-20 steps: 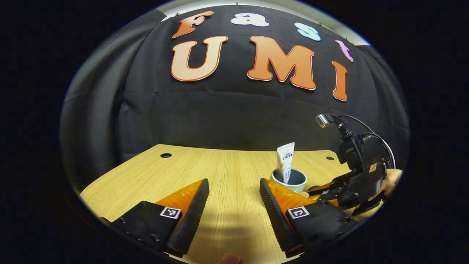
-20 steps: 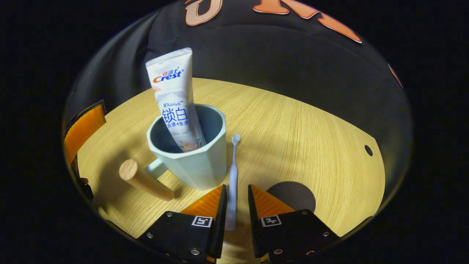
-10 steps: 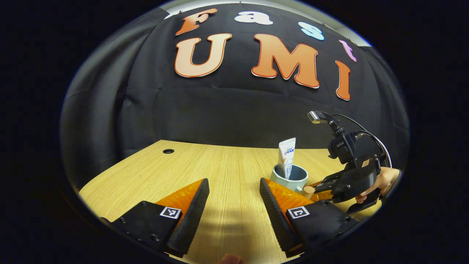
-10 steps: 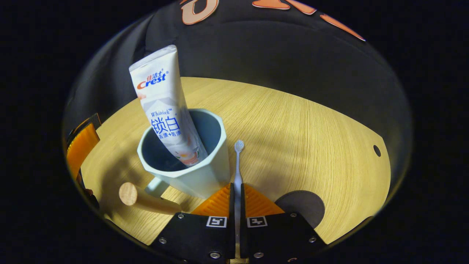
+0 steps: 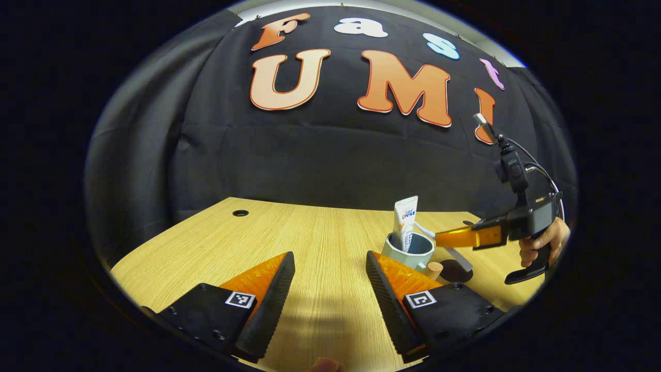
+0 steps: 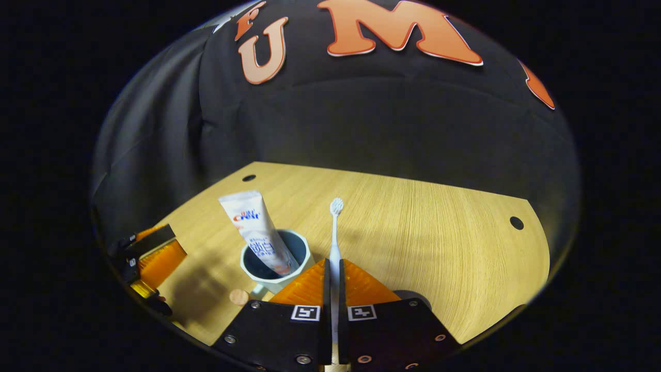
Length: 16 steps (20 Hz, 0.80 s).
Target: Put the toothbrush and toothpaste on the desktop into the cup, then pick up the cup and place it on the coaster on the desktop.
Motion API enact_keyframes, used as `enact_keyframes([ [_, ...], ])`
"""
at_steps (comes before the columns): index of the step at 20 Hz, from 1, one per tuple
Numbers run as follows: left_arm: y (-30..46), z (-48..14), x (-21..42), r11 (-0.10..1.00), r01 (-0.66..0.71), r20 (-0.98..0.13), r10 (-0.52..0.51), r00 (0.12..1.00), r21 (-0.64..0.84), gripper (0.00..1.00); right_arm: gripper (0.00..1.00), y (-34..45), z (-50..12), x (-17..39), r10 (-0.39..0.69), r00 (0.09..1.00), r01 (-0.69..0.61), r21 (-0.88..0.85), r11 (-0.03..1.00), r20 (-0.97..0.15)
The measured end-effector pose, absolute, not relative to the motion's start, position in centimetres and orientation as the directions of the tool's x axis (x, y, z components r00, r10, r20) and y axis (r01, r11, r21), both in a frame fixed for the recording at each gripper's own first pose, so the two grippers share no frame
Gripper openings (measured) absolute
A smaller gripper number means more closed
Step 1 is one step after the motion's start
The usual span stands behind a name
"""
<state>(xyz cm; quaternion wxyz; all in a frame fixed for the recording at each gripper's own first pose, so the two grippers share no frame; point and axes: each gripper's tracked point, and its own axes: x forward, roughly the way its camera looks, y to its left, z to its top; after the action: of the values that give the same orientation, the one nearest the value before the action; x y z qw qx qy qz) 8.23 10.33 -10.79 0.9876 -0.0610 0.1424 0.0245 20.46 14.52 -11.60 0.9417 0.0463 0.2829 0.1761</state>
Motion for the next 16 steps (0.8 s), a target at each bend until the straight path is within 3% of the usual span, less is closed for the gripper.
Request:
enact_keyframes([
  [7,10.6,-10.7,8.0,0.991,-0.081,-0.280,0.048,0.959,-0.107,0.90,0.05,16.4,-5.4,21.7,0.423,0.868,-0.343,0.302,0.890,-0.261],
  [16,11.4,-12.0,7.6,0.988,-0.106,-0.300,0.068,0.952,-0.112,0.90,0.05,18.1,-3.7,23.4,0.455,0.889,-0.368,0.497,0.786,-0.060],
])
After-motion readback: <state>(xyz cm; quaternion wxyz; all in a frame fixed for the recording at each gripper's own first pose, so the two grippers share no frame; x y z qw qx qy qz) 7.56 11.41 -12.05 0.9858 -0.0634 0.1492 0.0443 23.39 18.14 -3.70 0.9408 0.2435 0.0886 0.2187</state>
